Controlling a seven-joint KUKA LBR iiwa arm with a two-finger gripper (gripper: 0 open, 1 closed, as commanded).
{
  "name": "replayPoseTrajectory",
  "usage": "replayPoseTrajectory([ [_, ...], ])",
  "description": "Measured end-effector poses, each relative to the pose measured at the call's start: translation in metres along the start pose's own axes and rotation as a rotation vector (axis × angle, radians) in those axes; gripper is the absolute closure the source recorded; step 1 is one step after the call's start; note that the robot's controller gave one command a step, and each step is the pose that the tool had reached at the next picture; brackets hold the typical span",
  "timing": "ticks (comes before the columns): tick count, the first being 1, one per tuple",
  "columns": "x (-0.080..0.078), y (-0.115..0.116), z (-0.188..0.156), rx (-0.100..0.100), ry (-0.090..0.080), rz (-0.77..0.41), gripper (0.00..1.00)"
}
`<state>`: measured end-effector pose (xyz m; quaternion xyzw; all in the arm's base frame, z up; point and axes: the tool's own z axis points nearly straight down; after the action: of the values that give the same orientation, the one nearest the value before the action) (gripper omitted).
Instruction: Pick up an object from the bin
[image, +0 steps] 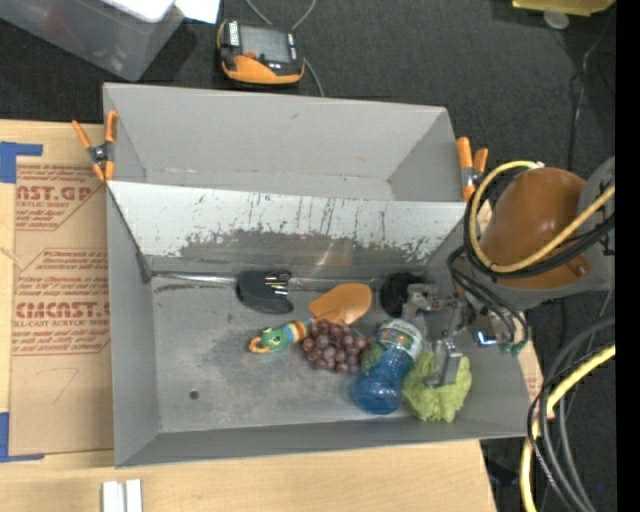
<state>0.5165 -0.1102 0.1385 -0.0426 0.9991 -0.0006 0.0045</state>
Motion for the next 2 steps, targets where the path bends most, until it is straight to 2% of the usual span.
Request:
replayPoseTrajectory([
  [1, -0.001, 0.006, 0.039, -0.002, -0.001, -0.363, 0.0],
  [2, 0.002, 0.006, 0.052, -0.008, 0.007, -0.467, 0.0],
])
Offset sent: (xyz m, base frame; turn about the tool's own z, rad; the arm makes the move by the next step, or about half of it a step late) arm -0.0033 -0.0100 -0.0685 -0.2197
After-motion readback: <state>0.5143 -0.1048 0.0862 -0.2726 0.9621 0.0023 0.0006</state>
